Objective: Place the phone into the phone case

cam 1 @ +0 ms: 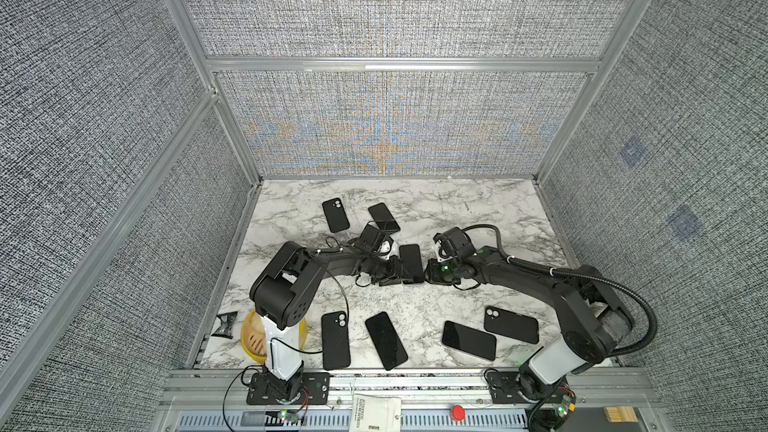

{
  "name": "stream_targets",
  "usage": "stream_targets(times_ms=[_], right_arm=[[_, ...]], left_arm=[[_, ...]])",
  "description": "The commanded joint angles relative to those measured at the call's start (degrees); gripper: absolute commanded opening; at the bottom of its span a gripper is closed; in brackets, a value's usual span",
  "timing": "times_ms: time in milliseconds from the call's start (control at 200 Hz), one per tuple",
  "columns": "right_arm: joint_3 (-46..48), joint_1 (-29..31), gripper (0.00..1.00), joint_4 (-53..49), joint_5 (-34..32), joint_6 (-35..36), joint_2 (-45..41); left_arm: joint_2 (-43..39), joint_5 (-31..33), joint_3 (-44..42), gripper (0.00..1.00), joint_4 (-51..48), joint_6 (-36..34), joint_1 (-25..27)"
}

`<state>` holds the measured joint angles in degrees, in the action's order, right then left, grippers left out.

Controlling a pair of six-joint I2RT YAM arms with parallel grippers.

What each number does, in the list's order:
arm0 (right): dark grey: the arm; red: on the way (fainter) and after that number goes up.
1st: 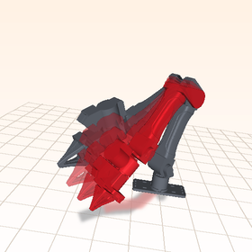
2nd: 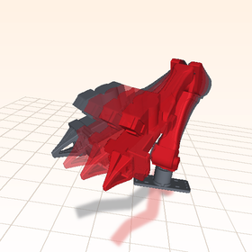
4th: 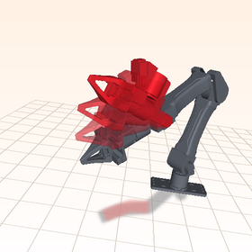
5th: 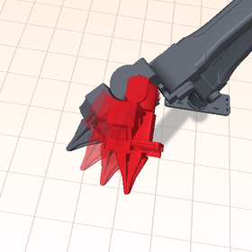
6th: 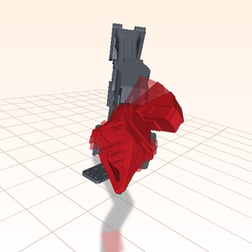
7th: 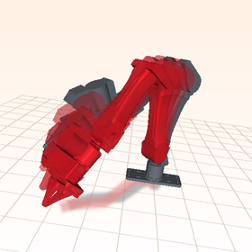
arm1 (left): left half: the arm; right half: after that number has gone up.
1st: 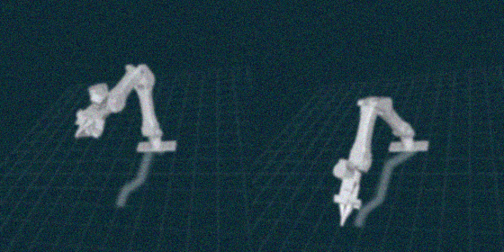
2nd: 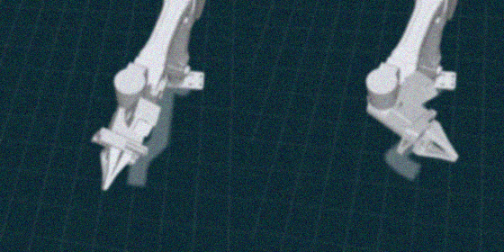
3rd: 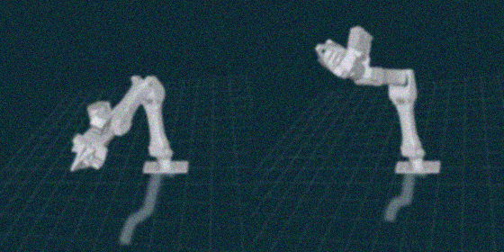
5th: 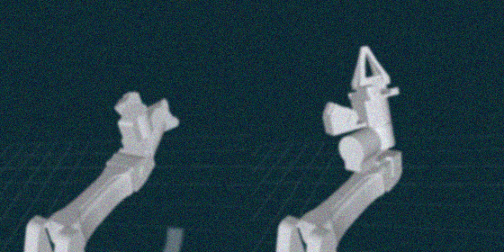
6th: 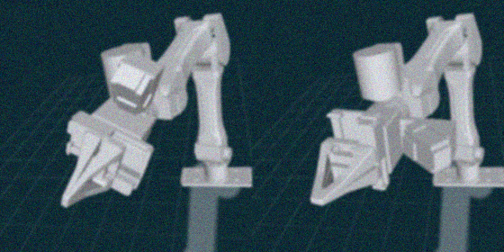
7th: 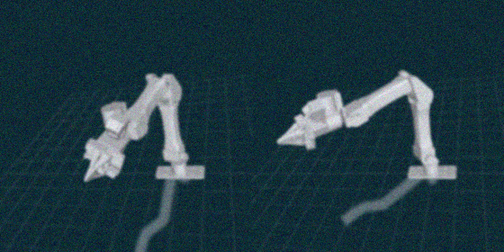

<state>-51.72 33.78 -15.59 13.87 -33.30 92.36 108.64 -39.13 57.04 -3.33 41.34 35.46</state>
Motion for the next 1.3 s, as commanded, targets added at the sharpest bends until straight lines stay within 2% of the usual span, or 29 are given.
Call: stream_targets(times_ms=[0,450,865,1295], right_arm=[[0.33,0.15,0.27,0.74,0.14,-0.5,0.03],[-0.57,0.17,0.22,0.81,-0.94,-0.46,1.69],[-1.31,0.23,0.2,1.09,-1.56,-0.79,2.34],[-1.94,0.45,0.18,1.18,-1.65,-0.45,4.15]], left_arm=[[0.34,-0.03,0.27,0.5,-1.66,-1.52,0.31],[-1.76,3.27,-0.1,0.45,-7.64,-5.04,0.42],[-0.98,2.47,2.71,0.36,-6.33,-3.99,0.44],[0.08,2.44,1.6,0.34,-5.29,-3.73,0.4]])
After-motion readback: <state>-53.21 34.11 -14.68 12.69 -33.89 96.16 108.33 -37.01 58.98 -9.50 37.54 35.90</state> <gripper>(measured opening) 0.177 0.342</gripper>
